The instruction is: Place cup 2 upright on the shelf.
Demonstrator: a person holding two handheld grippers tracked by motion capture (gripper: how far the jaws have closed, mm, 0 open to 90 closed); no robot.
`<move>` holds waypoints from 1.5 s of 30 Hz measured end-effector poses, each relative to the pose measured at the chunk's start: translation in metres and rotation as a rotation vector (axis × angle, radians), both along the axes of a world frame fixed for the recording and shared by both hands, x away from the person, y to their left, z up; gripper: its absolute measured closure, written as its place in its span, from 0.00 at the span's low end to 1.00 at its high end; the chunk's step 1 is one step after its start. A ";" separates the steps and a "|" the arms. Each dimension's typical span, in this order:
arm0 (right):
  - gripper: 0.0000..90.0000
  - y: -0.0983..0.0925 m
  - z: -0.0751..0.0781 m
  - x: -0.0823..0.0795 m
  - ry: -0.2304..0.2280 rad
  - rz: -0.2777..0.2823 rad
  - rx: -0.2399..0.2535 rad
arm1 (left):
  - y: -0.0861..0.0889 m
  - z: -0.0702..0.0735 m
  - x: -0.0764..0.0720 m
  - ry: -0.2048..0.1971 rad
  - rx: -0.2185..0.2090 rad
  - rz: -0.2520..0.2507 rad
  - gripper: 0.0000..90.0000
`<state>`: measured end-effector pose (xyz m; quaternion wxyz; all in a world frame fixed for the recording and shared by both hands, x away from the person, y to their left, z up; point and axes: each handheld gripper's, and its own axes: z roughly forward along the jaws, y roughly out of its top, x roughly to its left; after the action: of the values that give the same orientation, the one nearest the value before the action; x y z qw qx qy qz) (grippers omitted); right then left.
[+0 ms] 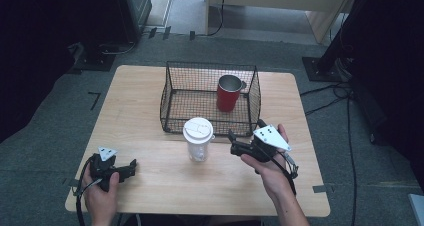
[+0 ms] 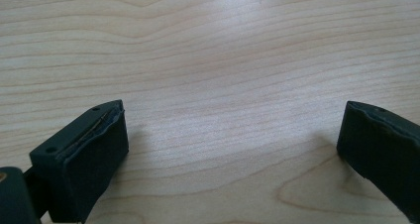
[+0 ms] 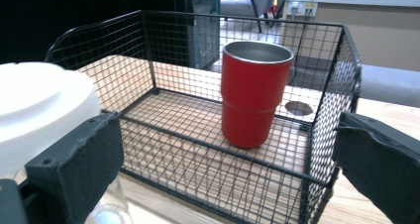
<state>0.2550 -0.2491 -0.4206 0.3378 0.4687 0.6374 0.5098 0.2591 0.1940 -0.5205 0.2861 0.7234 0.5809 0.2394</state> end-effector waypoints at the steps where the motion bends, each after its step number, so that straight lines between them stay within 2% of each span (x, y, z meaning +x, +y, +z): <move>1: 0.00 0.000 0.000 0.000 0.000 0.000 0.000 | 0.000 0.000 0.000 0.000 0.000 0.000 0.00; 15: 0.00 0.013 -0.020 -0.019 0.029 0.045 0.015 | 0.000 0.000 0.000 0.000 0.000 0.000 0.00; 19: 0.00 0.018 -0.027 -0.022 0.047 0.061 0.037 | 0.000 0.000 0.000 0.000 0.000 0.000 0.00; 34: 0.00 0.034 -0.046 -0.030 0.075 0.101 0.034 | 0.000 0.000 0.000 0.001 0.001 -0.001 0.00; 45: 0.00 0.045 -0.052 -0.031 0.081 0.128 0.033 | 0.000 0.000 0.000 0.001 0.001 -0.001 0.00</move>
<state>0.2239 -0.2044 -0.4724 0.2706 0.4528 0.6706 0.5215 0.2591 0.1941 -0.5205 0.2855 0.7240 0.5805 0.2394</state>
